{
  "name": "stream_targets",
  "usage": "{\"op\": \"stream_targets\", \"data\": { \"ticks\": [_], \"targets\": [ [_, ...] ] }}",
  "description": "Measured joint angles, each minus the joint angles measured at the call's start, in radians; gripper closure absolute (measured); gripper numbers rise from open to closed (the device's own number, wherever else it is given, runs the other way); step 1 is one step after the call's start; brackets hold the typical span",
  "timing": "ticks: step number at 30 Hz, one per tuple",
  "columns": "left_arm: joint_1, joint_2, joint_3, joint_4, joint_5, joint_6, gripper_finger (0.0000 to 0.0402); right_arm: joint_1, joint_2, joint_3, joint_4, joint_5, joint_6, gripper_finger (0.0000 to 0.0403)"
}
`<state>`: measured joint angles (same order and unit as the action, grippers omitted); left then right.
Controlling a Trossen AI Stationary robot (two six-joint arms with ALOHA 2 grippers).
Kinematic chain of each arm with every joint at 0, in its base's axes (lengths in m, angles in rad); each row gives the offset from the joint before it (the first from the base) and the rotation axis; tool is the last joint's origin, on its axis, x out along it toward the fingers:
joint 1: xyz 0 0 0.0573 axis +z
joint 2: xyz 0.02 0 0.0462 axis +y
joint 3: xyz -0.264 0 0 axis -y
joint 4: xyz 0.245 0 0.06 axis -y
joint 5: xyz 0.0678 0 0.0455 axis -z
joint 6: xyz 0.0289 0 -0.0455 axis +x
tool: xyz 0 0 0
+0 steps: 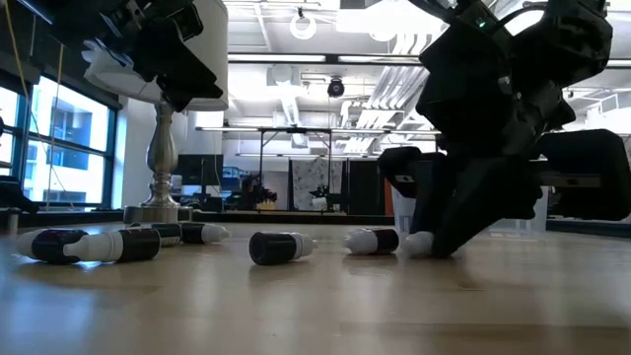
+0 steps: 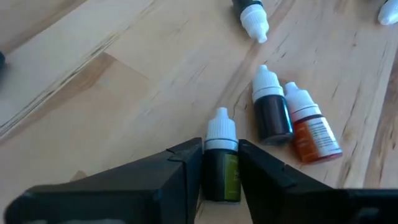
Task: Pick & Place food coloring
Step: Put the top right small green food coloring bottle into the transparent bin
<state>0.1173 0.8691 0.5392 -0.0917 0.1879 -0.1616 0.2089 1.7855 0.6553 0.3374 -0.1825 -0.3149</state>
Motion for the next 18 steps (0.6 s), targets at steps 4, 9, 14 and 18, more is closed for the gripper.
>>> {"op": "stream_targets", "data": {
  "ticks": [4, 9, 14, 18],
  "targets": [
    [0.000, 0.000, 0.000, 0.000, -0.005, 0.000, 0.0270, -0.001, -0.008, -0.001, -0.003, 0.000, 0.000, 0.0336],
    [0.000, 0.000, 0.000, -0.015, -0.007, 0.000, 0.0270, -0.005, -0.101, -0.006, -0.031, 0.051, 0.026, 0.0340],
    [0.000, 0.007, 0.000, -0.050, -0.026, 0.007, 0.0270, -0.007, -0.337, -0.002, -0.193, 0.253, -0.013, 0.0324],
    [0.000, 0.044, 0.000, -0.096, -0.059, 0.024, 0.0270, -0.024, -0.542, -0.002, -0.409, 0.537, -0.013, 0.0330]
  ]
}}
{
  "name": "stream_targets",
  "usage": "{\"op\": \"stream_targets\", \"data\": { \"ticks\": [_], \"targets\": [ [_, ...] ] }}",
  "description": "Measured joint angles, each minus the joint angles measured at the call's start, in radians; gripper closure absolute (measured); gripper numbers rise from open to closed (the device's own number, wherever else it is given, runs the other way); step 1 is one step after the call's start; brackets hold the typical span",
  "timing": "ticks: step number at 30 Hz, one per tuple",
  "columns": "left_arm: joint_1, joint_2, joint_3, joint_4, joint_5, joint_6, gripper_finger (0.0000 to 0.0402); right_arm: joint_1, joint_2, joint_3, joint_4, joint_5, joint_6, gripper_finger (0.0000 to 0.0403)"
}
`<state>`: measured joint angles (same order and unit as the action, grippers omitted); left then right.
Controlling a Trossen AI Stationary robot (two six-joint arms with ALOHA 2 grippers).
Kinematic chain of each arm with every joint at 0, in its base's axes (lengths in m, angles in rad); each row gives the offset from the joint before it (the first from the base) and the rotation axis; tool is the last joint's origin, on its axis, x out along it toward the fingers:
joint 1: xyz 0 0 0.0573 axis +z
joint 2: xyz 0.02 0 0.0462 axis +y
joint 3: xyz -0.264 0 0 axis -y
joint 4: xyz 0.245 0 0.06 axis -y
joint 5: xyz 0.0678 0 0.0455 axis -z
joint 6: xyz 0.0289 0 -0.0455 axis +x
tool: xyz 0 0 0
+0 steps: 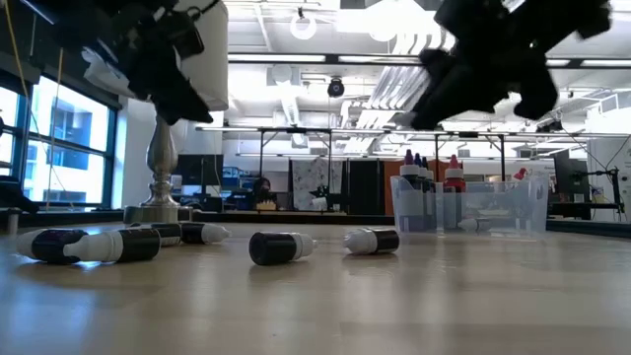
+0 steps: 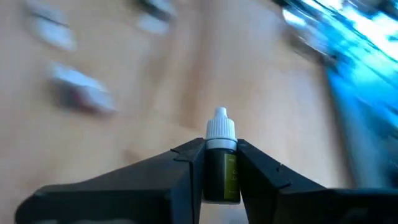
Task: Pick & Place food coloring
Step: Put the top right small green food coloring bottle into the transparent bin
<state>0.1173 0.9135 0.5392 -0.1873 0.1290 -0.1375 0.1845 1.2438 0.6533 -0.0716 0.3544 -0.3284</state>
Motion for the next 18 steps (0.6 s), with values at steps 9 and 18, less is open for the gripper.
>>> {"op": "stream_targets", "data": {
  "ticks": [9, 18],
  "targets": [
    [0.000, 0.151, 0.000, -0.021, 0.012, 0.002, 0.0270, -0.177, -0.133, -0.001, -0.324, 0.044, 0.477, 0.0322],
    [0.000, 0.328, 0.000, 0.041, 0.015, -0.002, 0.0270, -0.272, 0.027, -0.001, -0.329, -0.051, 0.469, 0.0317]
  ]
}}
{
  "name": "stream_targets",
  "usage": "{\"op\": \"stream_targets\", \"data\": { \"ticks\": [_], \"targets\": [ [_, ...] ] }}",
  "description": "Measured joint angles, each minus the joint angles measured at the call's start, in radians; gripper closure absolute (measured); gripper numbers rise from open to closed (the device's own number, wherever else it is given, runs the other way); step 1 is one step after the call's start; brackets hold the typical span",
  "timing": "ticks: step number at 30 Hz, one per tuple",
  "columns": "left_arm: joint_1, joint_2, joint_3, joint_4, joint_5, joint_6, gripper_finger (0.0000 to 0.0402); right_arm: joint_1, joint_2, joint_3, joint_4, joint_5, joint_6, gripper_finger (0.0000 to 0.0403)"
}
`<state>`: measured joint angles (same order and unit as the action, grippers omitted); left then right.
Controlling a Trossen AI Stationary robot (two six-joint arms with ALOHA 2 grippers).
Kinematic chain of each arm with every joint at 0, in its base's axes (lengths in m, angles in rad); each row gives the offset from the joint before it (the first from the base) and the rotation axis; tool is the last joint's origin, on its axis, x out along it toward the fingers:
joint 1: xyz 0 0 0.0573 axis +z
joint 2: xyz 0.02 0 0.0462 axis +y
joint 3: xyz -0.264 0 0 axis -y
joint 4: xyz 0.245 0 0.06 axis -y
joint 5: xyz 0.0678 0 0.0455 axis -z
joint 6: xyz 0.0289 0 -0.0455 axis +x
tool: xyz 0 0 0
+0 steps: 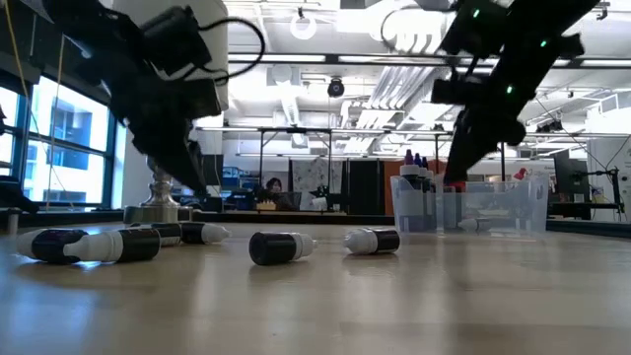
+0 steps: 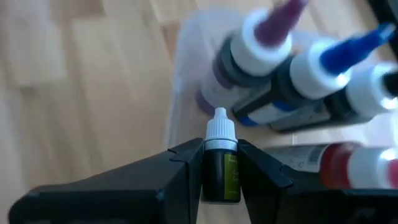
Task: Pick & Place food coloring
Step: Put the top right small green food coloring bottle into the transparent bin, then put the small blue food coloring bottle into the transparent bin
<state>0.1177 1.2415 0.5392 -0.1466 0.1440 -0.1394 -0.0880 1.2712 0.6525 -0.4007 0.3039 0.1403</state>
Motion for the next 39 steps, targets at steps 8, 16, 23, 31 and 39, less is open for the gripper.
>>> {"op": "stream_targets", "data": {
  "ticks": [8, 16, 23, 31, 39],
  "targets": [
    [0.000, 0.048, 0.000, 0.057, 0.090, 0.000, 0.0270, -0.044, 0.149, 0.000, 0.009, 0.007, 0.004, 0.0316],
    [0.000, 0.048, 0.000, 0.055, 0.153, -0.003, 0.0270, -0.046, 0.167, 0.001, 0.038, 0.016, -0.046, 0.0315],
    [0.000, 0.048, 0.000, 0.049, 0.224, -0.046, 0.0270, -0.046, 0.129, 0.001, 0.048, -0.028, -0.055, 0.0315],
    [-0.001, 0.052, 0.000, 0.039, 0.308, -0.109, 0.0270, -0.047, 0.129, 0.001, 0.056, -0.068, -0.070, 0.0278],
    [0.000, 0.059, -0.001, 0.031, 0.304, -0.241, 0.0270, -0.047, 0.129, 0.004, 0.094, 0.016, -0.082, 0.0224]
  ]
}}
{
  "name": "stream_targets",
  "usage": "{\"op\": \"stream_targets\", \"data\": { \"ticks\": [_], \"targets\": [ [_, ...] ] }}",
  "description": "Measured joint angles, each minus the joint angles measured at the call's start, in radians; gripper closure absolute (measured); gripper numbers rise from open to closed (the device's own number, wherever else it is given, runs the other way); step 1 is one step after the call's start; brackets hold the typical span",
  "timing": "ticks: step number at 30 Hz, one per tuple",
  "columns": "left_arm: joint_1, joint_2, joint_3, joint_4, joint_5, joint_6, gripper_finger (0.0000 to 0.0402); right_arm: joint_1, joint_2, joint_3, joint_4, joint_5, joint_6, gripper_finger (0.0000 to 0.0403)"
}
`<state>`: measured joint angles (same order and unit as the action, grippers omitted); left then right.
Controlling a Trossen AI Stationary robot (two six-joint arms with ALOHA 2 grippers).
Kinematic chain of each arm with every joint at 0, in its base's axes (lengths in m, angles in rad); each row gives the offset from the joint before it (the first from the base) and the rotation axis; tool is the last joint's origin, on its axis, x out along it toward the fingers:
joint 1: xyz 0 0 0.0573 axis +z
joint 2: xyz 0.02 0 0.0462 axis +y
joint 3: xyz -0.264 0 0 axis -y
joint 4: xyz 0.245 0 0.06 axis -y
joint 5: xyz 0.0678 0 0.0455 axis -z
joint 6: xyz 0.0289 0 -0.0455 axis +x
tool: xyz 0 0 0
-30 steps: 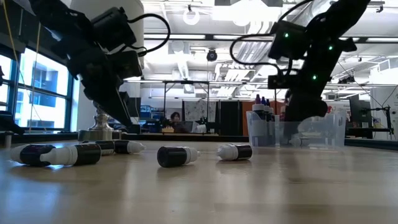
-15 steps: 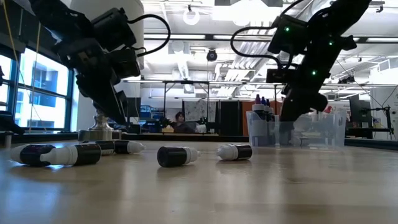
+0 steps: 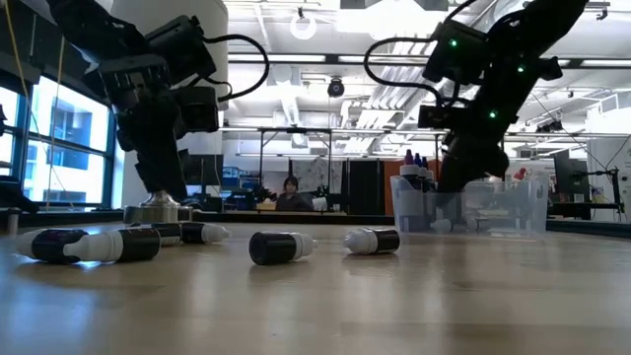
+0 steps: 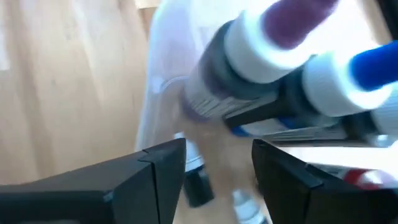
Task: Pick & Place food coloring
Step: Put the small blue food coloring bottle into the transparent bin
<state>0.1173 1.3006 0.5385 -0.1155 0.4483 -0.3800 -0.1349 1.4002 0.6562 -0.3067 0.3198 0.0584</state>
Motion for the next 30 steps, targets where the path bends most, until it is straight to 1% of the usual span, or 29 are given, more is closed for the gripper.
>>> {"op": "stream_targets", "data": {
  "ticks": [3, 7, 11, 13, 16, 20, 22, 27, 30],
  "targets": [
    [0.000, 0.002, 0.000, -0.014, 0.023, -0.065, 0.0270, 0.006, -0.010, 0.035, -0.013, 0.004, -0.008, 0.0222],
    [-0.001, 0.006, 0.000, -0.030, 0.031, -0.132, 0.0270, 0.030, -0.042, 0.119, -0.070, 0.008, -0.061, 0.0222],
    [-0.033, 0.006, 0.000, -0.042, 0.004, -0.149, 0.0270, 0.060, -0.070, 0.218, -0.081, 0.040, -0.062, 0.0222],
    [-0.067, 0.006, 0.000, -0.042, -0.028, -0.152, 0.0270, 0.075, -0.077, 0.263, -0.065, 0.044, -0.055, 0.0222],
    [-0.126, 0.006, 0.013, -0.068, -0.110, -0.168, 0.0270, 0.097, -0.078, 0.307, -0.007, 0.044, -0.007, 0.0222],
    [-0.205, 0.006, 0.061, -0.196, -0.241, -0.178, 0.0270, 0.128, -0.078, 0.328, 0.111, 0.029, 0.007, 0.0222],
    [-0.242, 0.006, 0.074, -0.223, -0.311, -0.190, 0.0270, 0.144, -0.078, 0.327, 0.167, 0.016, 0.005, 0.0222],
    [-0.300, 0.006, 0.083, -0.224, -0.413, -0.324, 0.0270, 0.180, -0.078, 0.327, 0.250, 0.007, 0.010, 0.0222],
    [-0.332, 0.006, 0.084, -0.227, -0.449, -0.347, 0.0270, 0.192, -0.078, 0.327, 0.284, 0.011, -0.028, 0.0222]
  ]
}}
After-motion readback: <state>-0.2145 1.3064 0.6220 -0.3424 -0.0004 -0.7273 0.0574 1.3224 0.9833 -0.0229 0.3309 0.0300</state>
